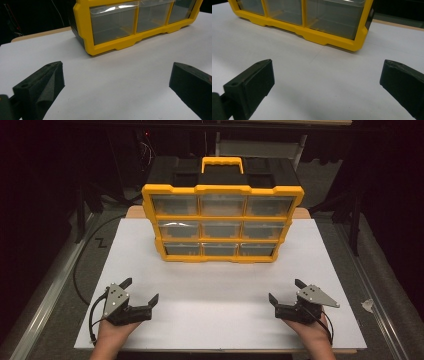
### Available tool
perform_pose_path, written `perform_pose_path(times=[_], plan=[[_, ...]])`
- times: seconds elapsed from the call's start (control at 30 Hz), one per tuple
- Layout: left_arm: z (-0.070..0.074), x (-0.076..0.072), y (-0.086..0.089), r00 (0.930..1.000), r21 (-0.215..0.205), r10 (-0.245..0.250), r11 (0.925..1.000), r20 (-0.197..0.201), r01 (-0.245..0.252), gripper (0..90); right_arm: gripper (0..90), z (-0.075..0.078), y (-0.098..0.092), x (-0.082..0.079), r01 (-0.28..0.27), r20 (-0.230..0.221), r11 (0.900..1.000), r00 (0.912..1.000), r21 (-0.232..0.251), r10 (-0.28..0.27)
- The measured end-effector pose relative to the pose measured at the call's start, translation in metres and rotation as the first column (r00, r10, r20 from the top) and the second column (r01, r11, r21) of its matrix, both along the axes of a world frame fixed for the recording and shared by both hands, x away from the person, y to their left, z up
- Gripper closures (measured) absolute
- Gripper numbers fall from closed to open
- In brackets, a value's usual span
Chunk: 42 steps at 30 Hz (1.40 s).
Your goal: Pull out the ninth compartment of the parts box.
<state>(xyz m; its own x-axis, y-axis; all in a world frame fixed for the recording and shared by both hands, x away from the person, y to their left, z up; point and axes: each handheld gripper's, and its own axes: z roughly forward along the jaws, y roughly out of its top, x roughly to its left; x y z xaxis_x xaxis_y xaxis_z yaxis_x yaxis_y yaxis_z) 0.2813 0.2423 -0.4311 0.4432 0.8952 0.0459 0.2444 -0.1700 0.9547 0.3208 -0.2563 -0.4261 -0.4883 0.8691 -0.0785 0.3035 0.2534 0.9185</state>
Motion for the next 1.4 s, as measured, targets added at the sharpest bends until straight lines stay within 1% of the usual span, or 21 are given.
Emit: perform_pose_path(times=[0.07, 0.23, 0.3, 0.37, 0.43, 0.6, 0.67, 0.8, 0.87, 0.97, 1.1, 1.2, 1.23, 1.33, 1.37, 1.4], plan=[[0.000, 0.001, 0.000, 1.0000, 0.004, 0.003, 1.0000, 0.005, -0.003, 0.5, 0.9, -0.001, 0.001, 0.001, 0.004, -0.003, 1.000, 1.0000, -0.004, -0.004], [-0.003, 0.003, -0.001, 1.0000, -0.005, -0.004, 1.0000, 0.006, 0.004, 0.2, 0.9, -0.003, 0.000, 0.002, 0.008, -0.010, 1.000, 0.9999, -0.007, -0.008], [-0.003, 0.003, -0.002, 0.9998, 0.003, -0.016, 0.9999, 0.007, 0.016, 0.2, 0.9, -0.003, -0.001, 0.002, 0.013, -0.004, 1.000, 0.9999, -0.012, -0.014], [-0.003, 0.003, -0.003, 0.9998, 0.003, -0.018, 0.9998, 0.007, 0.018, 0.2, 0.9, -0.002, -0.001, 0.002, 0.014, -0.004, 1.000, 0.9999, -0.010, -0.014], [-0.003, 0.003, -0.002, 0.9997, -0.005, -0.022, 0.9997, 0.006, 0.022, 0.2, 0.9, -0.002, 0.000, 0.002, 0.018, -0.001, 1.000, 0.9998, -0.012, -0.018], [-0.003, 0.004, -0.002, 0.9998, -0.011, -0.015, 0.9998, 0.008, 0.016, 0.2, 0.9, -0.002, 0.001, 0.003, 0.018, -0.002, 1.000, 0.9998, -0.018, -0.018], [-0.003, 0.004, -0.002, 0.9998, -0.017, -0.018, 0.9997, 0.007, 0.018, 0.2, 0.9, -0.002, 0.001, 0.004, 0.027, -0.003, 0.999, 0.9996, -0.019, -0.027], [-0.004, 0.004, -0.002, 0.9998, -0.014, -0.017, 0.9998, 0.013, 0.017, 0.2, 0.9, -0.001, 0.002, 0.005, 0.035, -0.008, 0.999, 0.9994, -0.017, -0.035], [-0.004, 0.004, -0.002, 0.9998, -0.022, -0.018, 0.9996, 0.013, 0.018, 0.2, 0.9, -0.001, 0.003, 0.008, 0.046, -0.007, 0.999, 0.9989, -0.023, -0.046], [-0.004, 0.004, -0.002, 0.9998, -0.027, -0.019, 0.9995, 0.011, 0.019, 0.2, 0.8, -0.001, 0.004, 0.010, 0.051, -0.011, 0.999, 0.9986, -0.019, -0.051], [-0.004, 0.004, -0.002, 0.9996, -0.046, -0.024, 0.9986, 0.012, 0.025, 0.2, 0.9, 0.000, 0.006, 0.014, 0.057, -0.013, 0.998, 0.9983, -0.024, -0.057], [-0.004, 0.004, -0.002, 0.9996, -0.045, -0.026, 0.9987, 0.011, 0.026, 0.2, 0.9, 0.001, 0.008, 0.018, 0.061, -0.016, 0.998, 0.9980, -0.013, -0.061], [-0.004, 0.005, -0.002, 0.9996, -0.039, -0.028, 0.9988, 0.007, 0.029, 0.2, 0.9, 0.001, 0.010, 0.020, 0.062, -0.018, 0.998, 0.9979, -0.010, -0.062], [-0.005, 0.005, -0.003, 0.9995, -0.037, -0.030, 0.9989, 0.006, 0.030, 0.2, 0.9, 0.002, 0.012, 0.024, 0.069, -0.020, 0.998, 0.9974, -0.014, -0.069], [-0.005, 0.005, -0.003, 0.9995, -0.034, -0.031, 0.9989, 0.006, 0.031, 0.2, 0.9, 0.002, 0.012, 0.025, 0.074, -0.019, 0.997, 0.9970, -0.013, -0.075], [-0.005, 0.005, -0.004, 0.9995, -0.029, -0.032, 0.9991, 0.006, 0.032, 0.2, 0.9, 0.002, 0.014, 0.029, 0.082, -0.008, 0.997, 0.9966, -0.009, -0.082]])
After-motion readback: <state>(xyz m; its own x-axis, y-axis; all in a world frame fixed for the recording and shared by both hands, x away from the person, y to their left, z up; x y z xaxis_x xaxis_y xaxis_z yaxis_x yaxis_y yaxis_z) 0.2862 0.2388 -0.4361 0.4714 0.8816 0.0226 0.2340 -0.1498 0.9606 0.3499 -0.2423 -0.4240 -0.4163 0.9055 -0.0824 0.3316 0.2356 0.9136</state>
